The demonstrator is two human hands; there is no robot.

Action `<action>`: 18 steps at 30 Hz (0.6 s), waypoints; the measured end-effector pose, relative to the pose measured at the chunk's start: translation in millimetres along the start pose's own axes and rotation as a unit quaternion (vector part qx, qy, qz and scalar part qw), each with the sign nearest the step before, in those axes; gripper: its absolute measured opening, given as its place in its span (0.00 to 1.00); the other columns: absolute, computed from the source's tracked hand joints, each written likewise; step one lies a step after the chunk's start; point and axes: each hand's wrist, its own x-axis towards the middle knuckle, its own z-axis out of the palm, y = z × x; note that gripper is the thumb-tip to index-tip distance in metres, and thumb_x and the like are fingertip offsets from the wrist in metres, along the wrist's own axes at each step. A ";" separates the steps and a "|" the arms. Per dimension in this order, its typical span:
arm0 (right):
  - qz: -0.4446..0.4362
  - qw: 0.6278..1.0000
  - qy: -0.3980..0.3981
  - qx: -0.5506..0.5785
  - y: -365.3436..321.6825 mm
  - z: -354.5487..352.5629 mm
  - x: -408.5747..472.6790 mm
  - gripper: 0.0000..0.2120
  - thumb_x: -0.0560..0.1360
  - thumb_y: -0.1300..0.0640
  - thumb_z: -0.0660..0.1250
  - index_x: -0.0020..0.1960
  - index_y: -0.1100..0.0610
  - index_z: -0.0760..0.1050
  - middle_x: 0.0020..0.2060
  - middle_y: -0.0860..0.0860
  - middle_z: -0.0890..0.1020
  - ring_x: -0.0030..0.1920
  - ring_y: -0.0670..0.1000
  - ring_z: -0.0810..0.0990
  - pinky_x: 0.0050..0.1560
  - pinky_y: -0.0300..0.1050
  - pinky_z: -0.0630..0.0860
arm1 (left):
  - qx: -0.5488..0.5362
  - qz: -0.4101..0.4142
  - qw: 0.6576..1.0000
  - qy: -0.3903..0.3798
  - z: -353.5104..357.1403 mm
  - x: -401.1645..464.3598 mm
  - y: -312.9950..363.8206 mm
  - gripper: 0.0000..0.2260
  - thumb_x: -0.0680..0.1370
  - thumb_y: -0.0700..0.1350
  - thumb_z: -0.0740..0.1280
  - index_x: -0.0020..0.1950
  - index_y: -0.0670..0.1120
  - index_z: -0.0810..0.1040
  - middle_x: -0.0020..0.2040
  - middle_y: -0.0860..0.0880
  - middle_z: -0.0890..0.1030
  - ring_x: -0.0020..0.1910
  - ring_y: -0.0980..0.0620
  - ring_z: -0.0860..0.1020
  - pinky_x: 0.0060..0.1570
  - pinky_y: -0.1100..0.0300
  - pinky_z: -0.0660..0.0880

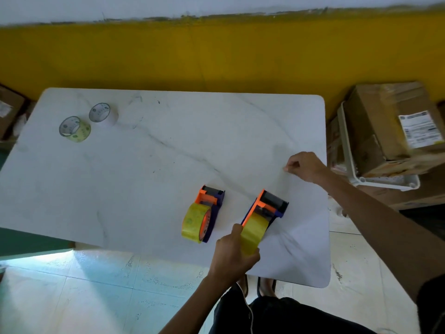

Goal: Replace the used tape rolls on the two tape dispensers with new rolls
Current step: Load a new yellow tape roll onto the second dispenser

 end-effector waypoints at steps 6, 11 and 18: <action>0.053 0.941 -0.176 0.283 -31.5 -3.7 -34.3 0.04 0.76 0.64 0.68 0.43 0.64 0.80 0.35 0.54 0.81 0.38 0.52 0.78 0.36 0.39 0.76 | -0.052 0.073 0.992 0.082 -16.7 -12.9 13.4 0.20 0.69 0.57 0.70 0.54 0.48 0.70 0.37 0.50 0.79 0.34 0.49 0.78 0.33 0.56 0.75; -0.002 0.772 -0.256 0.582 -61.1 -3.6 -74.4 0.15 0.63 0.54 0.77 0.49 0.54 0.86 0.46 0.52 0.87 0.48 0.52 0.86 0.48 0.47 0.83 | -0.067 0.139 0.975 0.161 -42.9 -17.9 32.7 0.19 0.68 0.58 0.71 0.49 0.48 0.71 0.31 0.54 0.75 0.29 0.56 0.75 0.27 0.63 0.72; 0.014 0.690 -0.167 0.705 -114.1 -2.6 -105.0 0.20 0.78 0.54 0.56 0.41 0.54 0.86 0.42 0.52 0.87 0.44 0.51 0.86 0.45 0.46 0.83 | -0.096 0.161 0.961 0.202 -70.3 -26.4 63.0 0.17 0.66 0.58 0.73 0.44 0.55 0.68 0.26 0.57 0.71 0.31 0.61 0.76 0.26 0.70 0.68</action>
